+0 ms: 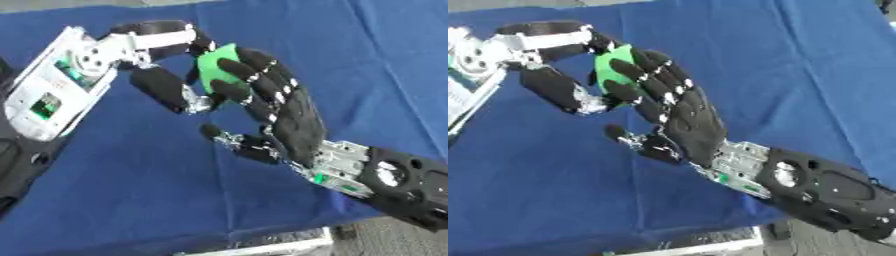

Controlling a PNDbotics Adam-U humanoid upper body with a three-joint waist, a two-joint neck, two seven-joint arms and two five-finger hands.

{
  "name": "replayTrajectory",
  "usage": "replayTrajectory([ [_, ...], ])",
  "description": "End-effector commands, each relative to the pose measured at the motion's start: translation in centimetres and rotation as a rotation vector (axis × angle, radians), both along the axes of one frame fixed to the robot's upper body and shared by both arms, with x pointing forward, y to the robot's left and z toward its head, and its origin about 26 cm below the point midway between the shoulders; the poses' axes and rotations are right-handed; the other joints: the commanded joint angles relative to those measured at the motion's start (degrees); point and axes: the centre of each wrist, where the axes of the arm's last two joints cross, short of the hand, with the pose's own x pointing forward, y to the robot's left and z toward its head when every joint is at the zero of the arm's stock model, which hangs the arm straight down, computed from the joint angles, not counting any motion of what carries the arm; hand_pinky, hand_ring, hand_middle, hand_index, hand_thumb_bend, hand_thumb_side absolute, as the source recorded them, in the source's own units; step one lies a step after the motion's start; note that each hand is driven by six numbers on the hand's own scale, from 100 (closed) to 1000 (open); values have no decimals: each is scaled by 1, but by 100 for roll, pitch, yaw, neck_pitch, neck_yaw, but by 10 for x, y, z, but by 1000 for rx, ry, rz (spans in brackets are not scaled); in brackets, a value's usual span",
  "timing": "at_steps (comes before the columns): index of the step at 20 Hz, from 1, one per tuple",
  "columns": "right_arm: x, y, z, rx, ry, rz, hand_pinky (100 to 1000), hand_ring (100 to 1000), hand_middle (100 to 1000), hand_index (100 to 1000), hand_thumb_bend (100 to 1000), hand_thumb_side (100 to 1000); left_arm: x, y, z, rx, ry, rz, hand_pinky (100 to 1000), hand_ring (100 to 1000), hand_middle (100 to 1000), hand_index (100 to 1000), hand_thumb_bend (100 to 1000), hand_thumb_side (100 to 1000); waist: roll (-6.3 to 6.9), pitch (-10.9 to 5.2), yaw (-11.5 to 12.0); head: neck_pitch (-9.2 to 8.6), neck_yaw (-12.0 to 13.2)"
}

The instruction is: Pick up the objects with one hand, pass them to the other hand, and then place them into the box on the other side of the table.

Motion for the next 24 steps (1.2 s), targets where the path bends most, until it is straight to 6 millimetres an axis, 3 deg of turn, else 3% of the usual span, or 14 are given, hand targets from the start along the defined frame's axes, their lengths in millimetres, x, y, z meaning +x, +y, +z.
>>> replayTrajectory([
  [1,-4,3,3,6,-27,-21,808,866,869,825,559,282,2,5,14,-32,-19,22,957,1000,288,381,100,249,-7,-92,8,18,-17],
  [9,-11,5,-8,-3,-41,-108,830,954,919,864,535,340,9,10,13,-45,-13,35,957,1000,272,362,100,248,-23,-82,24,6,-30],
  [11,-11,6,-9,3,-45,-134,846,1000,948,878,517,414,8,9,13,-38,-13,24,953,1000,268,356,100,247,-21,-77,18,15,-23],
  [16,-10,3,-6,27,-80,-244,942,1000,977,922,487,510,11,12,12,-18,-25,35,938,1000,249,329,100,245,2,-80,8,30,-41],
  [24,-12,3,-9,31,-122,-339,1000,1000,982,931,487,499,18,18,8,15,-51,54,930,1000,245,321,100,244,19,-103,3,27,-34],
])
